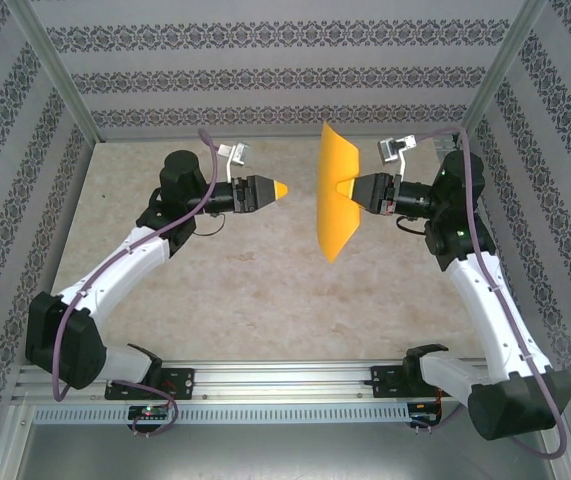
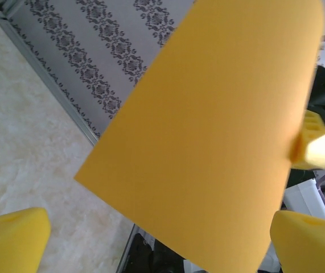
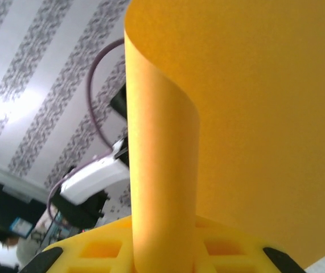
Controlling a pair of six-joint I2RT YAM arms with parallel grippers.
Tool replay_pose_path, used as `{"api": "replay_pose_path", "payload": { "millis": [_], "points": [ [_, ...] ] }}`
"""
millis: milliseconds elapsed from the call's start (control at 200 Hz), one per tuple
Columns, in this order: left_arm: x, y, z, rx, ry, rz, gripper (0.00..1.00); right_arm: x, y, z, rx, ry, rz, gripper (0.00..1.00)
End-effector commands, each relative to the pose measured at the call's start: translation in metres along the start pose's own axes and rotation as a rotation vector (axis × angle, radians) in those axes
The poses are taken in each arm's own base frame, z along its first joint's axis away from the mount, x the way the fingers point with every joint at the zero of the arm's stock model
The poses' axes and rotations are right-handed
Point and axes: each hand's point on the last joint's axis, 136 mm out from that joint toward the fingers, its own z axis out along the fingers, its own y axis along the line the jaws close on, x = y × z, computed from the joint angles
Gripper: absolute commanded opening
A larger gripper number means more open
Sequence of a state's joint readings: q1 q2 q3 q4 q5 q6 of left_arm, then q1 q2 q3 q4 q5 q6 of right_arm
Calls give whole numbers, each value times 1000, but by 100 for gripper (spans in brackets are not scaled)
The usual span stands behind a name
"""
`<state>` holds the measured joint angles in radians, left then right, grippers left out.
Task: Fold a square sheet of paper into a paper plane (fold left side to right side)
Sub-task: Place a square sheet of paper at the center of the table.
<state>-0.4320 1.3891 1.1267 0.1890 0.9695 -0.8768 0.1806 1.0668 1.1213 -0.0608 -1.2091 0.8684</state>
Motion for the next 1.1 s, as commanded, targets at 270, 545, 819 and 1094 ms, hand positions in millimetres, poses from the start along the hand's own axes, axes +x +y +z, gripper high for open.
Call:
{"api": "replay_pose_path", "payload": {
  "millis": [270,545,819,1094],
  "points": [
    [-5,-63,-7,205,52,290,97,8,33,10,-63,75,-110,23],
    [7,-77,-10,219,75,336,40,3,12,16,-31,66,-80,23],
    [12,-54,-7,139,72,294,1,0,-15,2,48,35,-38,24],
    [49,39,-6,-133,94,47,0,24,-101,-30,337,16,122,57]
  ]
}}
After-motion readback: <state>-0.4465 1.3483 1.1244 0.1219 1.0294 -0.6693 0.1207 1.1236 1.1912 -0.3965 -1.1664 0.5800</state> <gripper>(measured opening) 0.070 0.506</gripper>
